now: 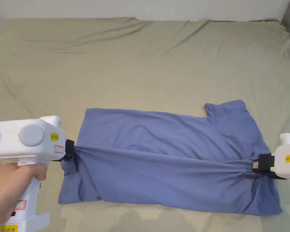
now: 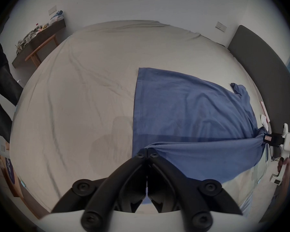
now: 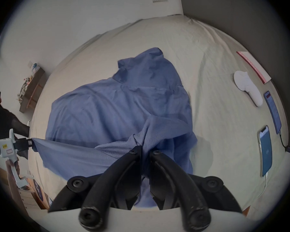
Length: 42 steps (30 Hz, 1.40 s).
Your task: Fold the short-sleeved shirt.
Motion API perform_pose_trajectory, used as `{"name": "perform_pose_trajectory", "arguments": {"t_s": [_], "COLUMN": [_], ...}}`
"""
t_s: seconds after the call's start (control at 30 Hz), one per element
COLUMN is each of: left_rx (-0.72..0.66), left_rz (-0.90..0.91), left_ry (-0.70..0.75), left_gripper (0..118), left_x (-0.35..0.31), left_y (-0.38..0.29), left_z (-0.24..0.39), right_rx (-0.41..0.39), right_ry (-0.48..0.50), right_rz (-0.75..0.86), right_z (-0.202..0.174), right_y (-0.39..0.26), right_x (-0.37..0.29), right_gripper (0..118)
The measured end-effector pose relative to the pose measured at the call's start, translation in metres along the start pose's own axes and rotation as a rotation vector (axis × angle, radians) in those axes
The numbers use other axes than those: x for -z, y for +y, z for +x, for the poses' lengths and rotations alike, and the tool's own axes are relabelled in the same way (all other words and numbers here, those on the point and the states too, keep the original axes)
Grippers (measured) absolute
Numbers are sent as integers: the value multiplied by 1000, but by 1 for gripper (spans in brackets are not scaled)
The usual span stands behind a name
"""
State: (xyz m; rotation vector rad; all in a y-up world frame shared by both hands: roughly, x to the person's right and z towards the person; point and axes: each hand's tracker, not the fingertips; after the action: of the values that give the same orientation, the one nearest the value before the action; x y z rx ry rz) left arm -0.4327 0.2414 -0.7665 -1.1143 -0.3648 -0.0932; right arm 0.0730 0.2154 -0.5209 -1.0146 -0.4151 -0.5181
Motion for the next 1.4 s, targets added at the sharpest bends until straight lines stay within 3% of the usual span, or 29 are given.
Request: {"name": "perform_pose_trajectory", "arguments": {"t_s": [0.13, 0.17, 0.2, 0.23, 0.27, 0.37, 0.43, 0.47, 0.5, 0.53, 0.57, 0.63, 0.73, 0.77, 0.8, 0.83, 0.87, 1.0, 1.13, 1.23, 1.27, 1.33, 1.37, 1.4], "left_rx": [12, 4, -3, -19, -30, -80, -90, -100, -99, -88, -84, -54, -82, -113, -126, -117, -113, -119, -90, -53, -104, -79, -82, -87], "left_rz": [-48, -62, -70, -69, -58, -31, -53, -45, -24, -27, -43, -72, -87, -89, -92, -94, -101, -104, -135, -100, -71, -94, -85, -92], "left_ry": [9, 8, 16, 19, 37, 14, 6, 11, 8, -3, -3, 35, -42, -74, -68, -56, -47, -39, -15, 5, -41, -24, -26, -31], "left_gripper": [1, 21, 58, 98, 118, 110, 109, 96, 67, 20, 0, 0, 0, 35, 79, 105, 110, 109, 101, 13, 7, 7, 7, 7], "left_x": [29, 33, 39, 42, 40, 21, 4, -5, -12, -16, -20, -24, -25, -22, -19, -15, -8, 13, 32, 25, 19, 17, 14, 14], "left_y": [12, 14, 16, 15, 11, 0, -22, -35, -48, -58, -69, -85, -99, -98, -96, -97, -96, -86, -87, -88, -87, -83, -84, -82], "left_z": [6, 6, 4, 2, 0, -8, -13, -15, -17, -18, -19, -21, -24, -25, -25, -23, -21, -11, 2, 4, 2, 2, 1, -1], "right_rx": [28, 35, 47, 53, 61, 107, 67, 31, -2, -7, 18, -2, 29, 40, 54, 64, 73, 54, 43, 37, 33, 10, -4, -6], "right_ry": [-19, -19, -38, -53, -45, -3, -11, -18, -55, -86, -111, -53, -65, -65, -55, -44, -42, -52, -53, -51, -50, -56, -70, -81], "right_rz": [-51, -50, -36, -33, -27, 24, 53, 83, 89, 89, 121, 62, 36, 25, 17, 8, 6, 8, 18, 31, 32, 37, 30, 28], "right_z": [-6, -5, -5, -4, -1, 12, 16, 17, 19, 20, 23, 31, 35, 36, 37, 38, 38, 40, 38, 37, 37, 37, 36, 35], "right_y": [12, 14, 16, 16, 14, -5, -31, -44, -59, -73, -89, -110, -140, -141, -145, -149, -152, -147, -133, -123, -122, -117, -115, -113], "right_x": [18, 20, 20, 19, 14, -11, -30, -38, -41, -43, -42, -41, -34, -40, -41, -40, -39, -39, -39, -42, -41, -40, -39, -37], "right_gripper": [7, 19, 44, 78, 105, 106, 98, 68, 23, 0, 0, 0, 0, 0, 0, 0, 0, 0, 0, 0, 0, 0, 25, 67]}}
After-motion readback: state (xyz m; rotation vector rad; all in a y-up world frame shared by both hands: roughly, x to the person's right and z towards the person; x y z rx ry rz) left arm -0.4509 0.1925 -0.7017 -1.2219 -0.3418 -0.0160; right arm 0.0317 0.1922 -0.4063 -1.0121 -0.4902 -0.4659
